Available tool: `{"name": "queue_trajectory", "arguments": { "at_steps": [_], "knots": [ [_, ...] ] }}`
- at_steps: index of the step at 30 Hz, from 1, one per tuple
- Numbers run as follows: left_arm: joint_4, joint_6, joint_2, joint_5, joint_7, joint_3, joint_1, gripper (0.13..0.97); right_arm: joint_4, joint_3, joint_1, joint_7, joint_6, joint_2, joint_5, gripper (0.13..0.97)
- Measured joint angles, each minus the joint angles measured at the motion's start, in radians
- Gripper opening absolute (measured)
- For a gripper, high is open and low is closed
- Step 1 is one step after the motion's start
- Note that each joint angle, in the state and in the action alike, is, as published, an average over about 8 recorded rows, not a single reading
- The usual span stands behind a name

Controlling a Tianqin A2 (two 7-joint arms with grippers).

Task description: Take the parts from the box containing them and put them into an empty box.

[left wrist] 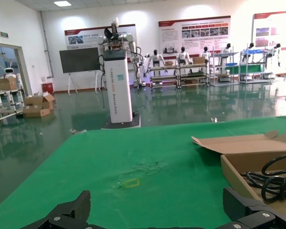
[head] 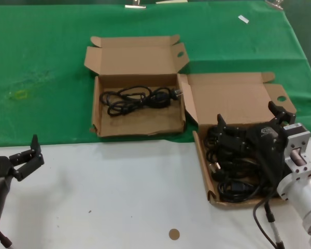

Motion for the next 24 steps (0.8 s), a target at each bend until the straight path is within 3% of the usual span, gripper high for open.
{"name": "queue_trajectory", "arguments": {
  "at_steps": [24],
  "knots": [
    [0.000, 0.000, 0.000, 0.000, 0.000, 0.000, 0.000, 0.966, 0.000, 0.000, 0.000, 0.000, 0.000, 0.000, 0.000, 0.966]
  ]
}}
